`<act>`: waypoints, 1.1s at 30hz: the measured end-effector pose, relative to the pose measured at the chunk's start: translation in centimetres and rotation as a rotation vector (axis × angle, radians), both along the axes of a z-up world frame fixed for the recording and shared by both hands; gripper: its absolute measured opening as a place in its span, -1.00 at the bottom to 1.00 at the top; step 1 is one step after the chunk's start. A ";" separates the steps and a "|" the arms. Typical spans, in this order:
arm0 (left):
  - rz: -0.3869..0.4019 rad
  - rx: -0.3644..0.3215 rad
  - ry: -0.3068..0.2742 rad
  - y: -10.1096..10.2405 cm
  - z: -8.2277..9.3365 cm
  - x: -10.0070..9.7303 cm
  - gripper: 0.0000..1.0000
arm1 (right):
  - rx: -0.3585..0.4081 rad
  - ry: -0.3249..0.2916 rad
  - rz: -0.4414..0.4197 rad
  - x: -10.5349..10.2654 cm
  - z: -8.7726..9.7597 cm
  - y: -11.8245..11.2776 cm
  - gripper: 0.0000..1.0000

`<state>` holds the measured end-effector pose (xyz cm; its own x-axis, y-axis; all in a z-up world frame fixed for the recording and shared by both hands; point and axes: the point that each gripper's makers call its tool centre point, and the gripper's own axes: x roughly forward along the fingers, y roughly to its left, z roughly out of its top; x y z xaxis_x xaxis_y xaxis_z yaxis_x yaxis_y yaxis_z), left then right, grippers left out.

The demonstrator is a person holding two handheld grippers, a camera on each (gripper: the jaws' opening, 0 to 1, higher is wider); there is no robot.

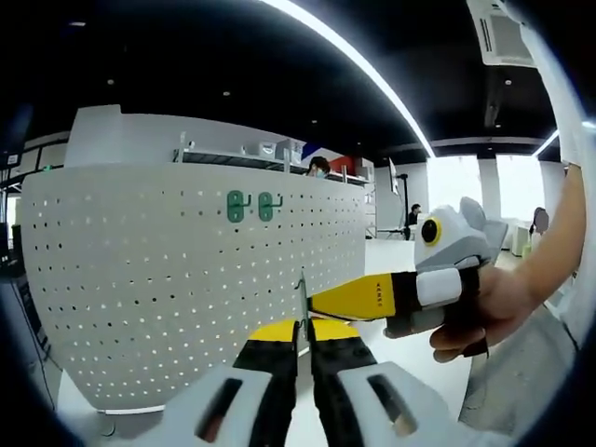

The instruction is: Insert the hook assembly into the mounting plate slot until the hook locks in place.

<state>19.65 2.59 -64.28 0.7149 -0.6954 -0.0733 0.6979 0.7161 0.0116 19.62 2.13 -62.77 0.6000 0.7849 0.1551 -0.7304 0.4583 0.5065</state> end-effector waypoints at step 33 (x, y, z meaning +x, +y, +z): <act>-0.027 0.043 -0.026 -1.1 -0.1 -0.4 -0.88 | 0.010 0.016 -0.056 -0.3 -0.3 -1.2 -0.99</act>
